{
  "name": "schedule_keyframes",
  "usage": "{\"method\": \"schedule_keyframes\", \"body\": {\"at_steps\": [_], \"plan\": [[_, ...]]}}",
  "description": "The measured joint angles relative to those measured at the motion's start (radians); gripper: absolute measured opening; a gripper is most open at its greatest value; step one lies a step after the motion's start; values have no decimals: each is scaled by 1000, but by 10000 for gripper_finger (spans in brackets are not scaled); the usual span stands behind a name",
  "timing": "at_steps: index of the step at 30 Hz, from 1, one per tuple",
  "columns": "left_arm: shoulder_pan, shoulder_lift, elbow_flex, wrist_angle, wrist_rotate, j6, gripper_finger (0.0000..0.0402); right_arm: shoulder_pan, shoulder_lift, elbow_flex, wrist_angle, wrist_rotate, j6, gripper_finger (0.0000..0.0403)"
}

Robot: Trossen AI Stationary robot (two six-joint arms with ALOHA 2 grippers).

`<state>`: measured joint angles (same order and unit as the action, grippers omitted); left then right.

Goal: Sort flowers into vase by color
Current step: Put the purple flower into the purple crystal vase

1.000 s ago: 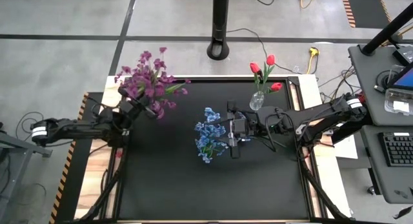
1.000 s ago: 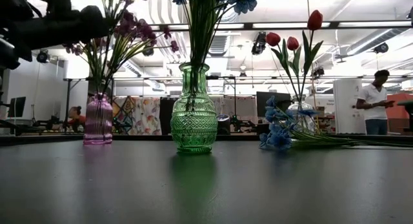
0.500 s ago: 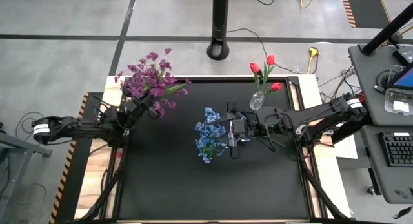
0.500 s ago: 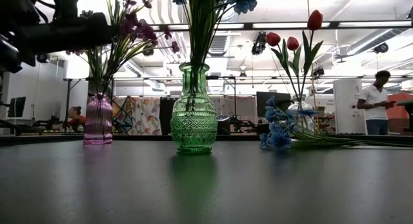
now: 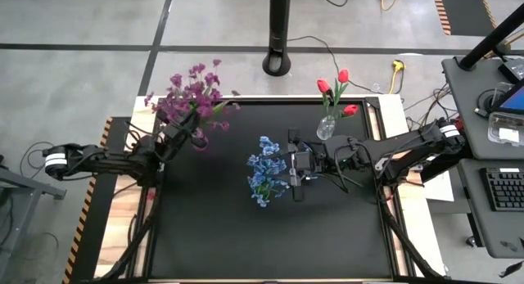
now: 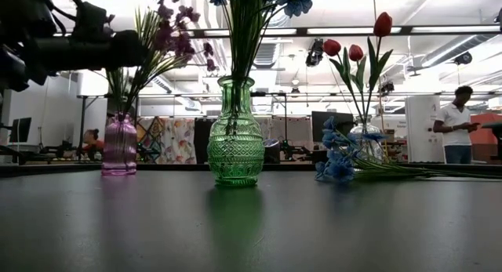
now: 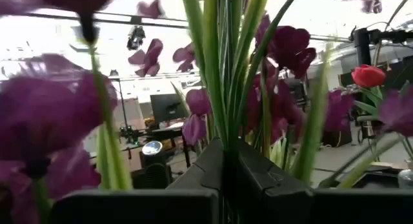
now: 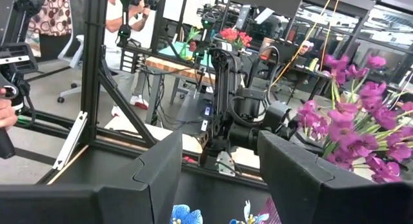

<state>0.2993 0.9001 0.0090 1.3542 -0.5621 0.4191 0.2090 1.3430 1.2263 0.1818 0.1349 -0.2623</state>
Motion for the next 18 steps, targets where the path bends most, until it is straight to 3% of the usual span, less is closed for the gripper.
{"method": "schedule_keyframes", "body": {"at_steps": [18], "plan": [[-2, 46, -1, 15, 35, -68, 0, 0, 0, 0, 1, 0, 0, 194]]}}
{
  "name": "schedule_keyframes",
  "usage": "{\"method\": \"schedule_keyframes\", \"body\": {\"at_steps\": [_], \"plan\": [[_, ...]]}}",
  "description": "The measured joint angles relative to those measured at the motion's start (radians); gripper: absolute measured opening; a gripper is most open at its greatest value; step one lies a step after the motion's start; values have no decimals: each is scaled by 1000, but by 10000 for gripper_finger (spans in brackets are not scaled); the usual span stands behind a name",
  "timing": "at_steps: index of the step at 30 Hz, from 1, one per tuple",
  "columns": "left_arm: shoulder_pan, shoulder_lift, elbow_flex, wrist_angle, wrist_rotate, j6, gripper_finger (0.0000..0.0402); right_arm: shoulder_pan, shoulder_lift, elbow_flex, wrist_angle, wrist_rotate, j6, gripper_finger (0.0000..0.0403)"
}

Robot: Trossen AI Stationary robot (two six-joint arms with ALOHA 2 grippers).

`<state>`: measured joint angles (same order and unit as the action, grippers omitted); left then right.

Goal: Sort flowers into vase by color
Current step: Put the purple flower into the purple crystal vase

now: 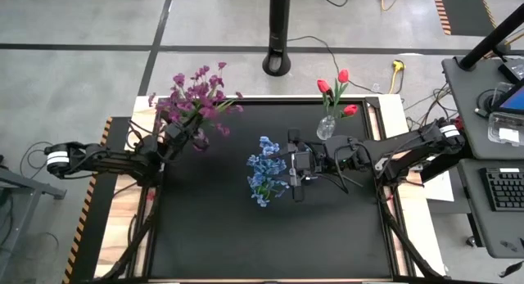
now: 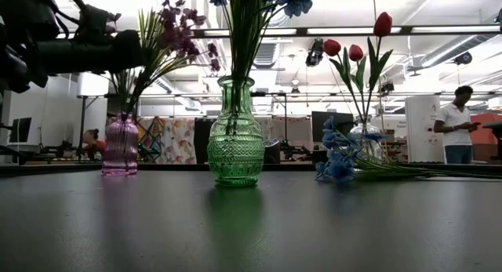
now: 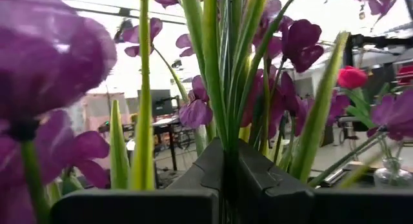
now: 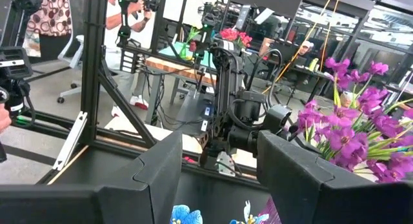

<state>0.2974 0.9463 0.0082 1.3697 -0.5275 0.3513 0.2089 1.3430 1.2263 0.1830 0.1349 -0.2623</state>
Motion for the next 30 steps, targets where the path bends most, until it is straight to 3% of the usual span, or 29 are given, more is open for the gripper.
{"method": "schedule_keyframes", "body": {"at_steps": [4, 14, 20, 30], "plan": [[-1, 5, 0, 4, 50, 5, 0, 0, 0, 0, 0, 0, 0, 194], [0, 7, 0, -10, 20, -35, 1, 0, 0, 0, 1, 0, 0, 194], [-14, 6, 0, -35, 12, -81, 26, 0, 0, 0, 1, 0, 0, 194], [-63, 7, 0, -75, -176, -118, 38, 0, 0, 0, 1, 0, -11, 194]]}}
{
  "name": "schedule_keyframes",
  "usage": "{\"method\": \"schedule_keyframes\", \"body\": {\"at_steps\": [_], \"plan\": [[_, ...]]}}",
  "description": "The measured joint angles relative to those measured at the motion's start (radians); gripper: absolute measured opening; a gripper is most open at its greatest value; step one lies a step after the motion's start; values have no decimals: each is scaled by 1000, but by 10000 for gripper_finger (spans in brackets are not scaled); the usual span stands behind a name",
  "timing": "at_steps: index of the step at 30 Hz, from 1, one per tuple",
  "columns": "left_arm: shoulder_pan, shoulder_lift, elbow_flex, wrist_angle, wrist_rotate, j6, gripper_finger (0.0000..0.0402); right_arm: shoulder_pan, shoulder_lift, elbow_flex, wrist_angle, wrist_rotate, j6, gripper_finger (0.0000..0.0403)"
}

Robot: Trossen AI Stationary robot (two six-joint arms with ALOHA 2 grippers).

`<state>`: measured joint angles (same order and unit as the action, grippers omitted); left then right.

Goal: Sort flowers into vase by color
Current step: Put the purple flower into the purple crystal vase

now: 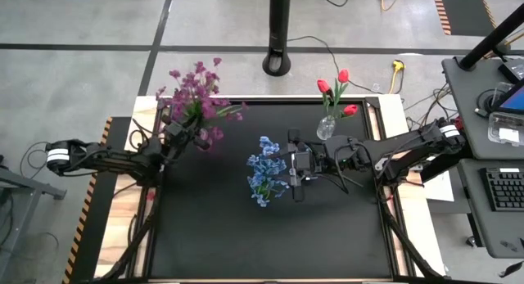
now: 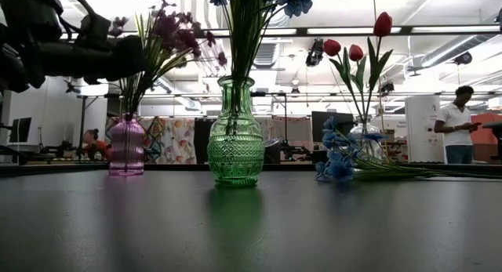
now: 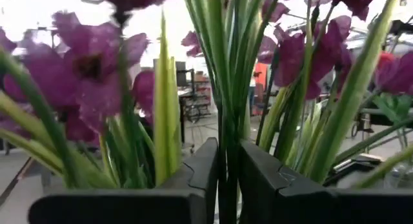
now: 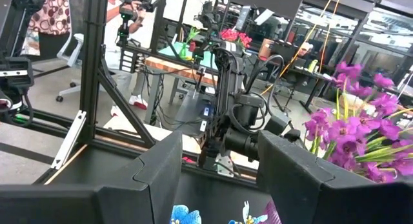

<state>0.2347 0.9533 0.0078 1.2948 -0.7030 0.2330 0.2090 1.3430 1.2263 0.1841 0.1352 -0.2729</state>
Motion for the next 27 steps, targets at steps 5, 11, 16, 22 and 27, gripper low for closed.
{"method": "schedule_keyframes", "body": {"at_steps": [5, 11, 16, 22, 27], "plan": [[-24, 2, 0, -13, -14, -7, 38, 0, 0, 0, 3, 0, 0, 194], [-34, -16, 0, 2, -23, -7, 38, 0, 0, 0, 7, 0, 0, 194], [-34, -45, 0, 23, -22, -7, 39, 0, 0, 0, 7, 0, 0, 194], [-45, -56, 0, 22, -22, -7, 39, 0, 0, 0, 7, 0, 0, 194], [-63, -68, 0, 27, -22, 23, 39, 0, 0, 0, 7, 0, 0, 194]]}}
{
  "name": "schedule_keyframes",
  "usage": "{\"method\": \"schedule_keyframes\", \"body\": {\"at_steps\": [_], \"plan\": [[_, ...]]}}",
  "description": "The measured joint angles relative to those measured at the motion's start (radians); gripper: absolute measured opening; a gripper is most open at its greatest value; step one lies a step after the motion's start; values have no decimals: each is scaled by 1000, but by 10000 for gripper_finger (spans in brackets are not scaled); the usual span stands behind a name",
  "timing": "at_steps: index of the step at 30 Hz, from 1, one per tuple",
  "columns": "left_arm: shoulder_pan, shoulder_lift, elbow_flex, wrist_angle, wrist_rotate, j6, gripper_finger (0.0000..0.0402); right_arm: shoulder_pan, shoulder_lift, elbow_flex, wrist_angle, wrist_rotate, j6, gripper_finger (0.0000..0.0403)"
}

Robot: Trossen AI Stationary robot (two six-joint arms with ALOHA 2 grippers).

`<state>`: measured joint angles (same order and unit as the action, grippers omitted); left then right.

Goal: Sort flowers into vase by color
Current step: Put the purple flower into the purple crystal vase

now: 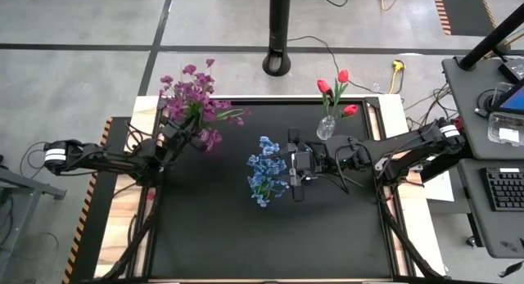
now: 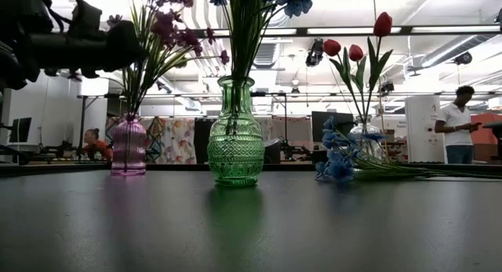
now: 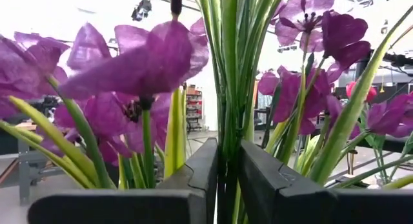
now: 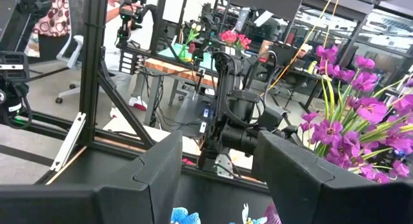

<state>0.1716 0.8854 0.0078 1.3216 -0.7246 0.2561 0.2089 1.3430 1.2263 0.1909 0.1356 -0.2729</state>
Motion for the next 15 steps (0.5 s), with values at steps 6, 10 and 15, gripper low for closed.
{"method": "schedule_keyframes", "body": {"at_steps": [6, 10, 15], "plan": [[-1, -1, 0, -15, -26, 16, 39, 0, 0, 0, -1, 0, 0, 194], [-3, 1, 0, -31, -23, 22, 39, 0, 0, 0, -1, 0, 0, 194], [-15, -1, 0, -30, -52, 22, 39, 0, 0, 0, -1, 0, 0, 194]]}}
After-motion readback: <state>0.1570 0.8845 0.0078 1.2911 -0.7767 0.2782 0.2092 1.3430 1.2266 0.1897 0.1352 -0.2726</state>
